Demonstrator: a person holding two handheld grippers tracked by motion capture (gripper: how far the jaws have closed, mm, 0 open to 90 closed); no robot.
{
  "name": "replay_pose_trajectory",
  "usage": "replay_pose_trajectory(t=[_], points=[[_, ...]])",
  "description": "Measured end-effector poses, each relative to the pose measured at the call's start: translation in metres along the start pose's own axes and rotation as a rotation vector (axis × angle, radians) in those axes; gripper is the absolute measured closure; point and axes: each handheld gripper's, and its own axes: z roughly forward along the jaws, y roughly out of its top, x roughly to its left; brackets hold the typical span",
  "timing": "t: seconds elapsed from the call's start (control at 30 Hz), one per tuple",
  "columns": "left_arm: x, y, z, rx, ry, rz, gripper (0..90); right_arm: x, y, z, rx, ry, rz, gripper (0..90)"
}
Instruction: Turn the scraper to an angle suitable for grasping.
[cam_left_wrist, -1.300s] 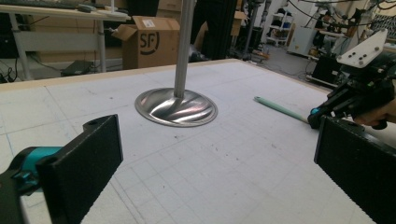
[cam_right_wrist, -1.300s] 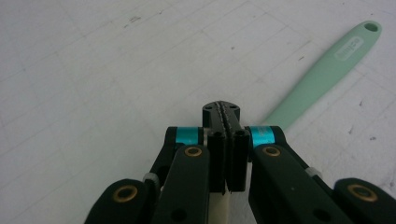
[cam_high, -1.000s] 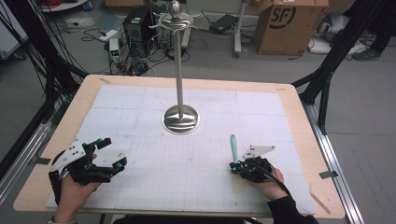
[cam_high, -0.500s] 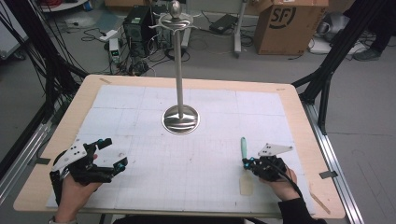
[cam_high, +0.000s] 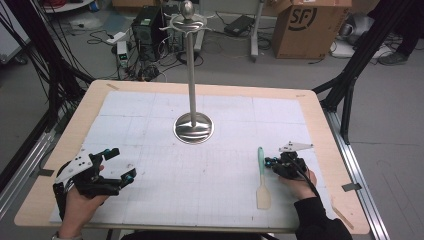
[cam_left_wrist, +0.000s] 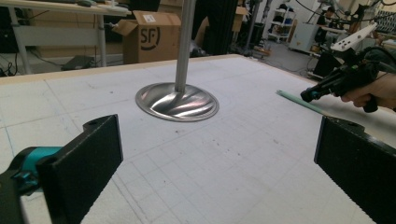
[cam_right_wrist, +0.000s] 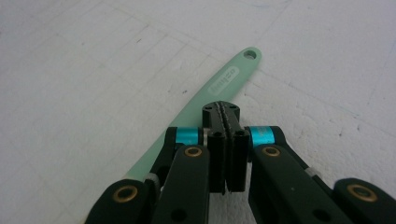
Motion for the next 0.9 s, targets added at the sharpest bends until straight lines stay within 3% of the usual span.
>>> replay_pose_trajectory(t=[0.17, 0.53, 0.9], points=[[-0.001, -0.001, 0.001, 0.007, -0.004, 0.004, 1.7, 0.003, 0.003, 0.004, -0.005, 0.005, -0.006, 89.7], [0.000, -0.001, 0.000, 0.002, 0.001, 0.002, 1.7, 0.032, 0.014, 0.020, 0.010, 0.124, -0.085, 89.7], [0.000, 0.000, -0.001, -0.001, -0.001, 0.000, 1.7, 0.065, 0.025, 0.033, 0.041, 0.197, -0.169, 89.7]])
